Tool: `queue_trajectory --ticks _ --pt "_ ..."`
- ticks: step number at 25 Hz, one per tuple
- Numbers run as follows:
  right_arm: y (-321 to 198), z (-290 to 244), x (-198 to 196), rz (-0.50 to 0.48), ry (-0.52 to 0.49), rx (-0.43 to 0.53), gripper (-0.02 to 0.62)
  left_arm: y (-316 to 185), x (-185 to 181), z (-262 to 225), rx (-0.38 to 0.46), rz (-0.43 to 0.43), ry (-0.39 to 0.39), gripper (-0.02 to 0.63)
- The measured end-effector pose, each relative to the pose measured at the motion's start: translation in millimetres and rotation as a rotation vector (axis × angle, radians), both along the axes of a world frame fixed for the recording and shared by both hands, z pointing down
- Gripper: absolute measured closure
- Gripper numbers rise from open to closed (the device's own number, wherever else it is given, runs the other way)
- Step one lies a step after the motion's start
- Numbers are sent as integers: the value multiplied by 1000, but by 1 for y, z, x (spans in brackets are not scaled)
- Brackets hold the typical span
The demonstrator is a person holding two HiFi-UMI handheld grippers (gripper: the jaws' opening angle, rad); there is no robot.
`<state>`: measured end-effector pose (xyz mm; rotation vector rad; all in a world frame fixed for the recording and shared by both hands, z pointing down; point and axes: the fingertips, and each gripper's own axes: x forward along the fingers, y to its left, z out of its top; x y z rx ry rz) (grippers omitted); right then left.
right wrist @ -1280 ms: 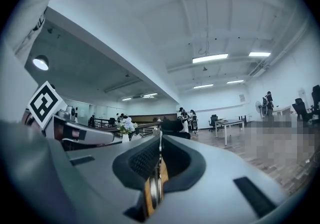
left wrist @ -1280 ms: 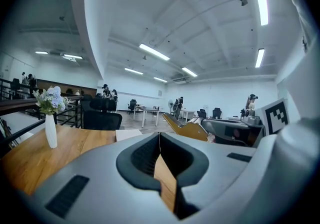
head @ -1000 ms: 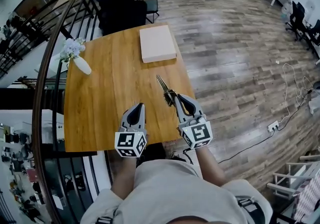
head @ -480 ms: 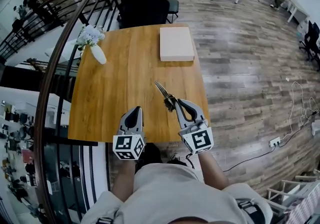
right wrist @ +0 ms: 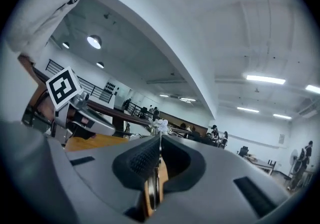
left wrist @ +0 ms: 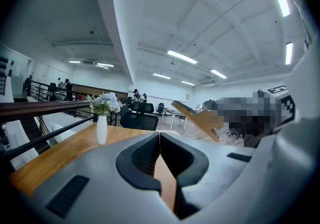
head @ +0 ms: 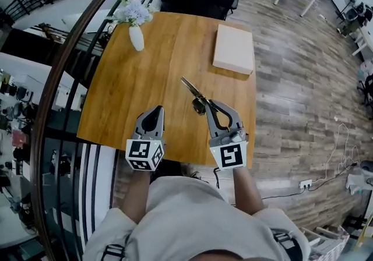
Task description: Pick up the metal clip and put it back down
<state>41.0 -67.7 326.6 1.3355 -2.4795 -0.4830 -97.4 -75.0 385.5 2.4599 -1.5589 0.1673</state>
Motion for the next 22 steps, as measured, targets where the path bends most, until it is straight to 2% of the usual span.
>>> queue_trajectory --ticks 5,10,16,19,22 --pt "-36 6 -41 -6 146 8 563 -24 -41 13 -35 -30 22 581" --pt "-72 32 -68 -39 309 21 563 -58 -62 46 -75 -31 -13 581" --pt "-97 60 -92 -49 391 -53 563 -69 -87 66 -143 -32 9 581" --pt "-117 89 -107 -48 421 -109 563 -82 -99 88 -186 -14 15 581" --pt "-134 128 -118 -40 507 -149 563 -92 -110 116 -225 6 -9 581"
